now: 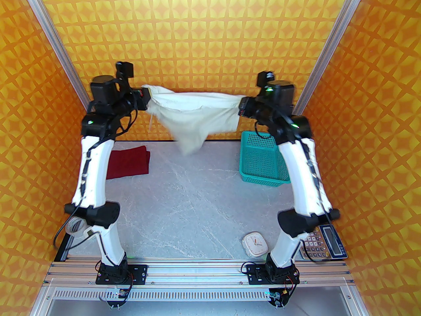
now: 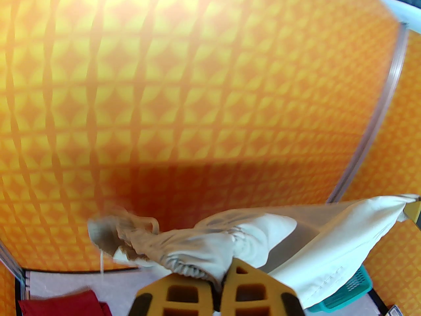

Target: Fold and stack the mixed laundry pile

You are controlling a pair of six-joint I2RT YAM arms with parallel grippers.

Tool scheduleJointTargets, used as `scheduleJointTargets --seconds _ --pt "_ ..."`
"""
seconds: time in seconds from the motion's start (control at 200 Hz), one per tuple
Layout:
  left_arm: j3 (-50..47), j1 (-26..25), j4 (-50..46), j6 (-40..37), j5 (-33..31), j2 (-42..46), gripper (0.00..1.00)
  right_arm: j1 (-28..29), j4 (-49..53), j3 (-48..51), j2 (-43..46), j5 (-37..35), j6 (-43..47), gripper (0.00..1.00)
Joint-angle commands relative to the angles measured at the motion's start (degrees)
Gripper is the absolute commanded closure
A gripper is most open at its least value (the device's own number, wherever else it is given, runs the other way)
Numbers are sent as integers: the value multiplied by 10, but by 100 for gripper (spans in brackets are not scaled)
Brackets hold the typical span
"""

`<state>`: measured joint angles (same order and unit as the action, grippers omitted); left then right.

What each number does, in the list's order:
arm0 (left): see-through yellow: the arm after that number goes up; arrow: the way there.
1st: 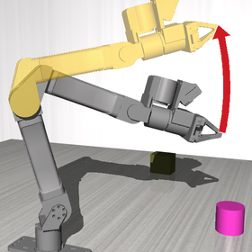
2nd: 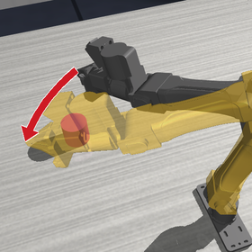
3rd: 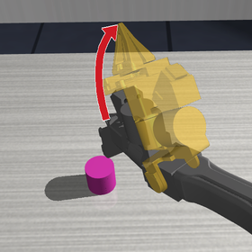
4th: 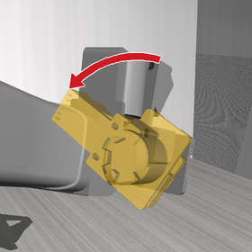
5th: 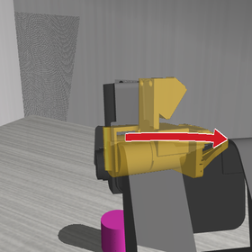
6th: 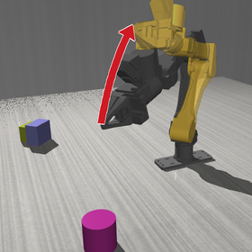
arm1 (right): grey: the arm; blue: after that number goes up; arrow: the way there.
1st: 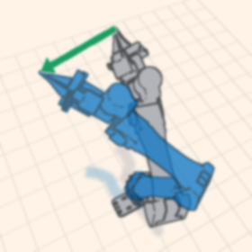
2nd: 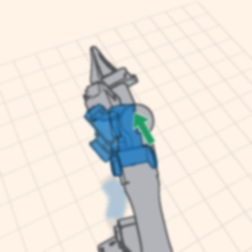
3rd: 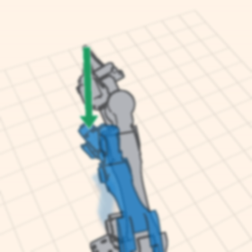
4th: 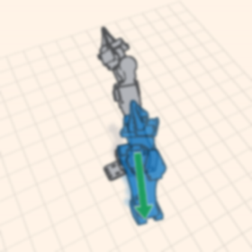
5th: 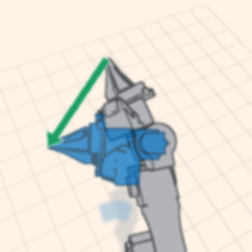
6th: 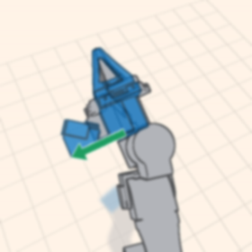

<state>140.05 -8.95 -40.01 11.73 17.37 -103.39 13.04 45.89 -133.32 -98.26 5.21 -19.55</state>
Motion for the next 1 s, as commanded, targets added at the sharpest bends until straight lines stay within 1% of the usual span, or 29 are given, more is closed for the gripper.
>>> scheduleJointTargets --seconds 0.0,0.105,0.18,0.305,0.38,0.475,0.525,0.55,0.565,0.62,0.645,0.68,0.695,0.715,0.725,0.73,0.74,0.75,0.775,0.795,0.84,0.9,0.995 --pt "-160 1 64 -7 27 127 100 -5 -71 147 90 21 -3 100" --pt "-387 1 110 -16 27 237 100 -5 -142 358 171 45 -34 100" --pt "-537 0 134 -13 40 299 100 -5 -194 518 224 70 -62 100" --pt "-772 -27 157 -1 50 376 100 -5 -281 763 294 121 -121 100" --pt "-893 -39 157 25 50 394 100 -2 -315 886 322 139 -141 100" --pt "-1034 -82 186 67 36 452 100 -1 -309 1007 361 127 -140 100" --pt "-1089 -102 193 94 34 477 100 -1 -298 1056 390 127 -141 95" --pt "-1107 -113 191 107 31 489 99 -1 -287 1080 411 127 -141 89" --pt "-1116 -118 189 115 31 497 98 -1 -282 1086 418 128 -140 87" --pt "-1141 -135 176 137 25 523 96 -1 -250 1113 463 122 -141 71" --pt "-1147 -142 167 145 21 534 95 -1 -236 1121 483 118 -142 66" --pt "-1153 -147 152 157 15 547 90 -1 -213 1126 510 114 -141 58" --pt "-1154 -152 147 162 10 552 86 -1 -204 1126 518 112 -141 54" --pt "-1154 -157 144 170 6 556 77 -1 -191 1125 534 111 -140 50" --pt "-1153 -158 143 173 6 558 70 -2 -185 1123 540 110 -139 49" --pt "-1152 -159 141 174 6 559 68 -2 -181 1122 543 109 -139 48" --pt "-1151 -160 138 177 6 559 60 -1 -174 1120 548 108 -137 47" --pt "-1149 -162 135 179 6 560 55 -1 -167 1117 553 106 -136 46" --pt "-1142 -162 126 186 5 560 44 -1 -149 1108 564 103 -134 43" --pt "-1135 -162 118 190 2 561 40 -1 -135 1099 570 100 -131 43" --pt "-1114 -163 99 193 -4 561 39 -1 -112 1076 577 100 -124 42" --pt "-1073 -162 65 189 -23 558 42 -1 -86 1038 570 100 -113 42" --pt "-1002 -163 25 168 -30 523 46 9 -74 984 529 104 -95 44"
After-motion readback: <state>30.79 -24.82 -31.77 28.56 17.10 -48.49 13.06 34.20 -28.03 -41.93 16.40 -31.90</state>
